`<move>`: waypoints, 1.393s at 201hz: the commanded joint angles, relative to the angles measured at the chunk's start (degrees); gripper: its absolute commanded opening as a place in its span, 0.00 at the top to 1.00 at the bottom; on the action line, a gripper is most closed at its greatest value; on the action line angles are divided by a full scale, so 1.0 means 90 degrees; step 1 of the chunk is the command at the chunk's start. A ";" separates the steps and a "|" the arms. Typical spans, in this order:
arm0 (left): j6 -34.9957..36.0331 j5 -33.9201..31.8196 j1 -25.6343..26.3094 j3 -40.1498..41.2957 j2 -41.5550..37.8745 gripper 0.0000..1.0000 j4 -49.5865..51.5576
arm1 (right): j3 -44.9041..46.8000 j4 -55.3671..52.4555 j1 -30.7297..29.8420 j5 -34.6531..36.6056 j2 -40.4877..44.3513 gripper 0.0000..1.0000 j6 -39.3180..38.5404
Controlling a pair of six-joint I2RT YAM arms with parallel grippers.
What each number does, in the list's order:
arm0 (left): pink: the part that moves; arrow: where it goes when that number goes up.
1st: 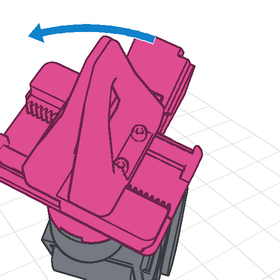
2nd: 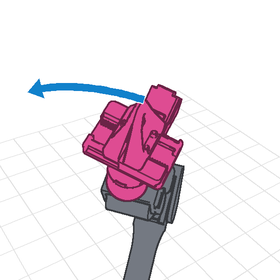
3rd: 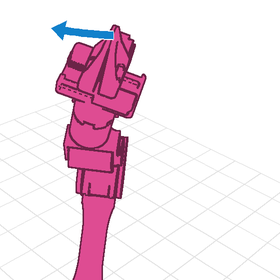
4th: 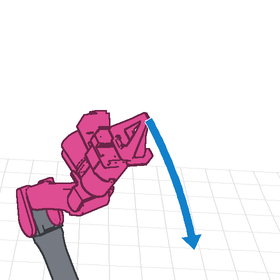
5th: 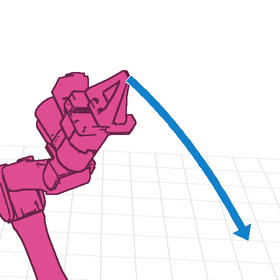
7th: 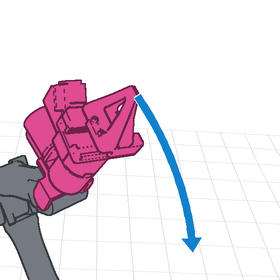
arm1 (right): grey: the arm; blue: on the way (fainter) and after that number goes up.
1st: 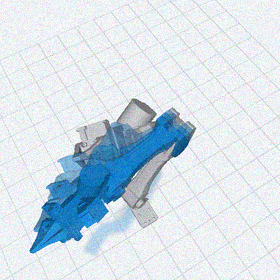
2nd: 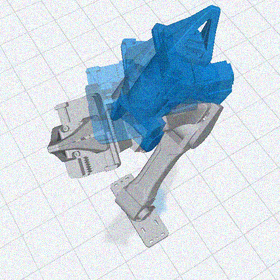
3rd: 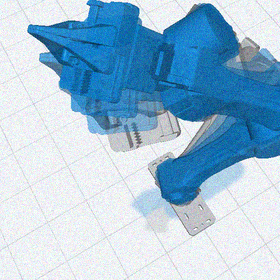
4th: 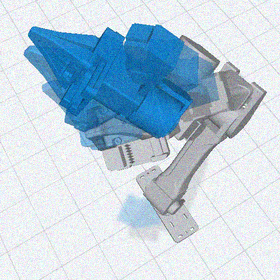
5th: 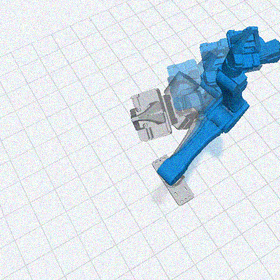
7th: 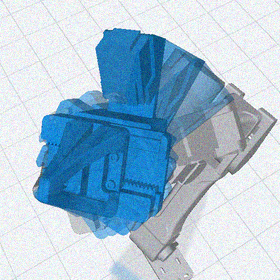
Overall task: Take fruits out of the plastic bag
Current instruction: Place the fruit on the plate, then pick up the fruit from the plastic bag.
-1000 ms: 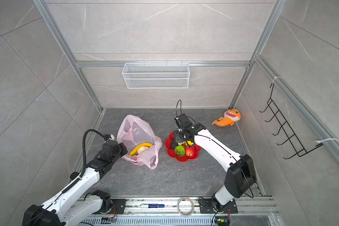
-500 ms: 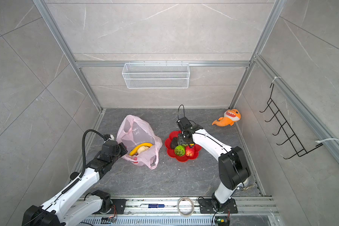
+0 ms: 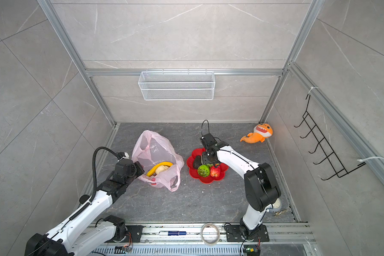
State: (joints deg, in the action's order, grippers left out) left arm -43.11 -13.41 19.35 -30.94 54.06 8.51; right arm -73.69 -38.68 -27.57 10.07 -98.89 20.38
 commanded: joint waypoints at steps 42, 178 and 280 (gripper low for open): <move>-0.0044 -0.0049 -0.0019 -0.0224 -0.0040 1.00 -0.0072 | 0.0112 -0.0134 0.0034 0.0054 0.0012 0.30 0.0145; 0.0113 0.0331 -0.0022 -0.1156 0.0307 0.73 0.1162 | -0.0545 -0.0757 0.0021 -0.0053 0.1183 0.16 -0.0152; 0.0295 0.1289 -0.0016 -0.2166 0.1055 0.37 0.2716 | -0.2391 -0.0913 -0.1565 -0.0518 0.1128 0.19 -0.0377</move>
State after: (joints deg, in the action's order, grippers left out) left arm -41.71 -4.40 19.35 -47.72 62.74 28.49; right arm -89.82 -46.72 -37.78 7.84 -86.32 18.31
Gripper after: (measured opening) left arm 0.618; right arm 0.812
